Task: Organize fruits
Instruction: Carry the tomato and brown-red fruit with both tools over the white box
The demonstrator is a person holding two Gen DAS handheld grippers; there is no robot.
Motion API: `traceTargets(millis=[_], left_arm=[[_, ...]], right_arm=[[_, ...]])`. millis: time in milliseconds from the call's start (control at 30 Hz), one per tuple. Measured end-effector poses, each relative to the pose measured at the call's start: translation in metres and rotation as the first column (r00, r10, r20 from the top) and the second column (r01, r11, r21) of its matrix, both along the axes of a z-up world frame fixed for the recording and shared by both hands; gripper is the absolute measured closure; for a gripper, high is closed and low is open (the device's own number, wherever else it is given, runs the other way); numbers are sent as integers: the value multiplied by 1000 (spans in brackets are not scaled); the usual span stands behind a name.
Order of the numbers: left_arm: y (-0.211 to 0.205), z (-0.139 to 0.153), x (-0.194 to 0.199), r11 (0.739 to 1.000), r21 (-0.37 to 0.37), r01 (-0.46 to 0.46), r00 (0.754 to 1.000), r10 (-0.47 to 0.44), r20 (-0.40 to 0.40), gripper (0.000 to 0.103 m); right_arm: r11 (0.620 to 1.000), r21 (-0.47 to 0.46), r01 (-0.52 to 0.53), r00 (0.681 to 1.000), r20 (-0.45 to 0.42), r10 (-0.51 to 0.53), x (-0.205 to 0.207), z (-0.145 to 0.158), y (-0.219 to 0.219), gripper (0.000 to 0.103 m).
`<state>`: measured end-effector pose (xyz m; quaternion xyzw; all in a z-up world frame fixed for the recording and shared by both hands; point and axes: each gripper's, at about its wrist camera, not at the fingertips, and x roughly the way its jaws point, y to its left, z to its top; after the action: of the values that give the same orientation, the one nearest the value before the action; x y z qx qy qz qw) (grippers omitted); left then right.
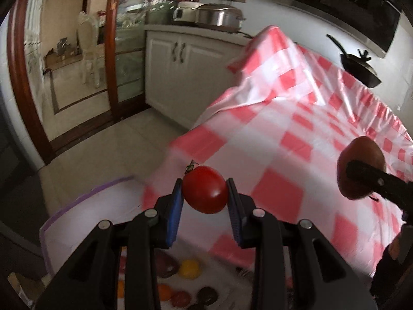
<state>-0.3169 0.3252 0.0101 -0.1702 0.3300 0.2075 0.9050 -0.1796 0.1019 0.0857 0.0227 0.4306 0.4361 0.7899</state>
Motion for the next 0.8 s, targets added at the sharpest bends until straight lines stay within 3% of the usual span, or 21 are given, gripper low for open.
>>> traceTargets(millis=[200,433,567,800], left_arm=[[23,-22,-32,997,-30,-68,997,67,-42,70],[40,-50,-57,990,-58,-127,988,121,-95,70],[47,-72,-67,985,-72,-158,978,146,-146,70],[60,-115,-80,966,-125,-225,953,191,-235,70]], right_arm=[[985,-63,-160,984,67,164,-52,-6,34,37],[937,-138,-320,934,120,336,-110,-25,60,37],[900,-204,-386,902,123,415,-133,-44,73,37],[852,-292,-435,876,80,475,-147,-80,83,37]])
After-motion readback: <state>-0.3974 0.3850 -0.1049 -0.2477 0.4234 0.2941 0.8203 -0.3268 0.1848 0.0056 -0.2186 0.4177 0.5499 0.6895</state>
